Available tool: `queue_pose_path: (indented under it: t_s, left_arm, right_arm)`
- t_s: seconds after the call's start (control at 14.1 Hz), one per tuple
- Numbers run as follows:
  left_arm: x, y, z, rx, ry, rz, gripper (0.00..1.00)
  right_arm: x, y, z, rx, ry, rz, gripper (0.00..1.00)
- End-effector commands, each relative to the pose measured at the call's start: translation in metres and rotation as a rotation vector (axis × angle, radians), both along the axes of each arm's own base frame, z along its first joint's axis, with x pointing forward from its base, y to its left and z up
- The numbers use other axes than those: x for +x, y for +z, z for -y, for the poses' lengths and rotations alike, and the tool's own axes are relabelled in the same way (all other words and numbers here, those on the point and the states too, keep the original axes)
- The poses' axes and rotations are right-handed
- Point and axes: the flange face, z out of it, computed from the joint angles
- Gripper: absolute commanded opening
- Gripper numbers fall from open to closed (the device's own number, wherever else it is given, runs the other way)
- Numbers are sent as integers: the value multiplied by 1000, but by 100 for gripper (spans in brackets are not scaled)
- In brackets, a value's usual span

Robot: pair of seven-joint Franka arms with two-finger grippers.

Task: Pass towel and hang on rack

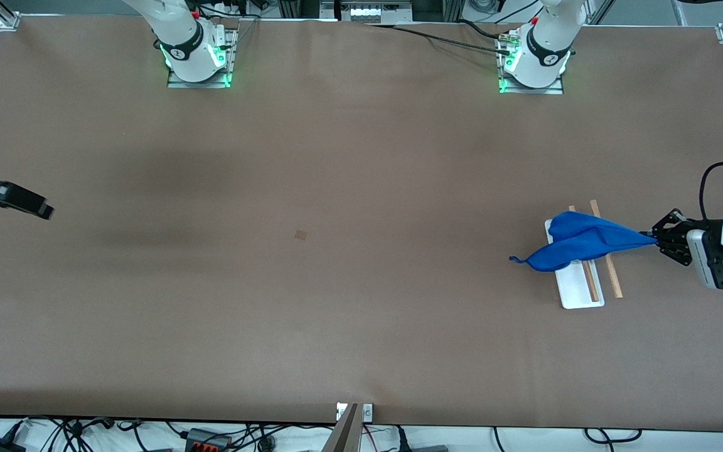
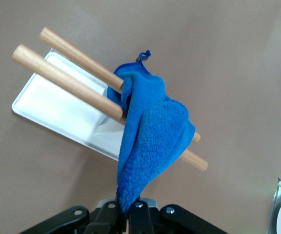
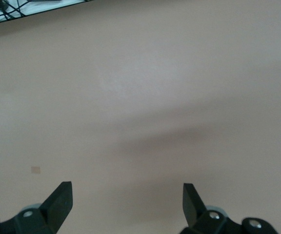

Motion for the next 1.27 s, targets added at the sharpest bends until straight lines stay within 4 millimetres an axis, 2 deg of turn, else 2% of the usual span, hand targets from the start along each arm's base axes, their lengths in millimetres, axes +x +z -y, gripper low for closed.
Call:
queue_pose_path:
  t_s: [0.0, 0.14, 0.42, 0.78, 1.06, 1.2]
  left_arm:
    - [1, -17, -16, -22, -73, 15, 0]
    - [0, -25, -20, -29, -70, 8, 0]
    - [-3, -45, -23, -46, -64, -12, 0]
    - [-3, -58, -36, -49, -69, 22, 0]
    - [-4, -71, -36, -57, -63, 16, 0]
    - [-4, -74, -38, -61, -57, 16, 2]
  right_arm:
    - [-9, 3, 19, 6, 68, -3, 100]
    - [-11, 5, 19, -12, 106, 1, 100]
    - [-24, -3, 24, -53, 136, 39, 100]
    - [-30, 5, 19, -54, 150, 44, 100]
    - [-49, -11, 22, -44, 149, 26, 100]
    - [-52, -14, 18, -44, 163, 31, 100]
